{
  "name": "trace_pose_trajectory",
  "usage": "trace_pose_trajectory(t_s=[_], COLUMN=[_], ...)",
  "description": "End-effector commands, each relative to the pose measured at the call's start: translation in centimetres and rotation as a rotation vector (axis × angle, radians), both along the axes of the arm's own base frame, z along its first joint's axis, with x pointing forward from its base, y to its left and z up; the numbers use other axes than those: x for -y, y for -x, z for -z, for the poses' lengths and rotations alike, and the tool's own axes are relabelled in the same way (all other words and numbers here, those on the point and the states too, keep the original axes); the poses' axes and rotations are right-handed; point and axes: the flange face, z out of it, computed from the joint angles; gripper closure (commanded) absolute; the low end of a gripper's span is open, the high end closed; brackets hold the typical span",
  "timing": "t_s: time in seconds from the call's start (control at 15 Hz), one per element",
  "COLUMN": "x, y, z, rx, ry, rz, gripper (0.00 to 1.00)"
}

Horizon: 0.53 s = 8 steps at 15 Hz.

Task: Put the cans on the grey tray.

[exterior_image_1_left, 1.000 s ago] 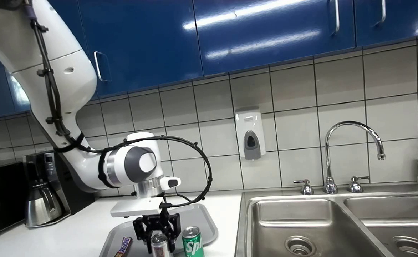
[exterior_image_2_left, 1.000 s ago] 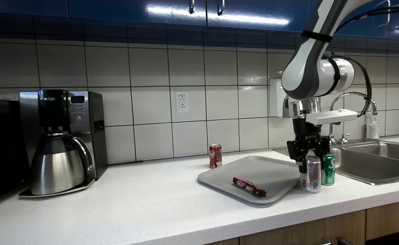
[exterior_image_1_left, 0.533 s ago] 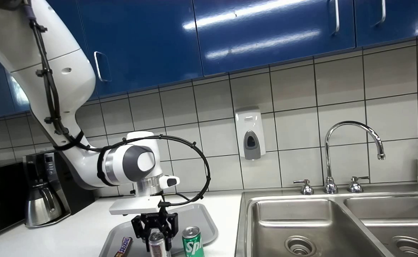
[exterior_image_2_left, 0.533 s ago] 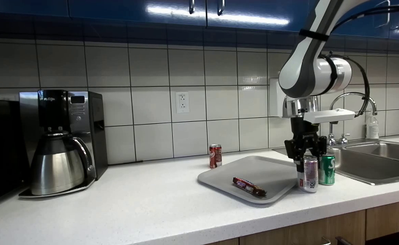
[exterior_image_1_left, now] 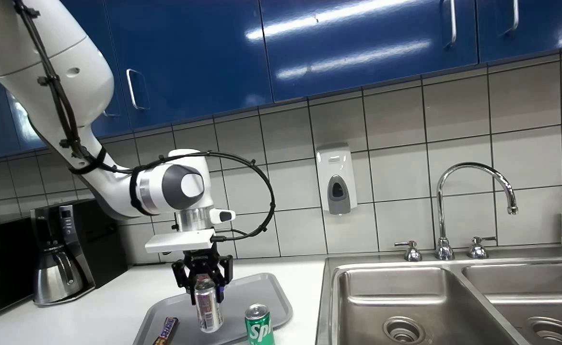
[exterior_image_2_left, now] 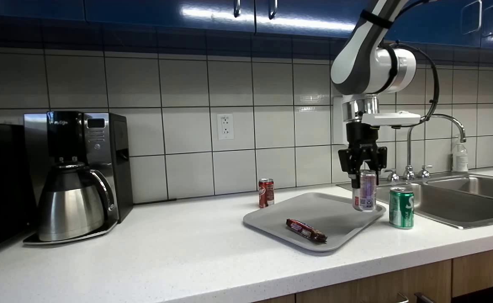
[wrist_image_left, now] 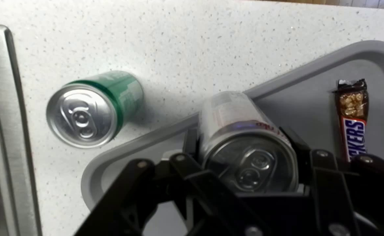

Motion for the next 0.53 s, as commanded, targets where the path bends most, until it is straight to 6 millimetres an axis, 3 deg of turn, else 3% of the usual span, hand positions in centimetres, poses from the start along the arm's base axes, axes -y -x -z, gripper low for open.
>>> trace_pose_trajectory(t_s=[0.0,0.47], x=[-1.4,-3.4], y=[-1.7,-3.2], z=[-1.4,1.3], rx=[0.016,0.062], ry=[-0.006,-0.008], rz=[-0.026,-0.019], gripper=[0.62,0.62])
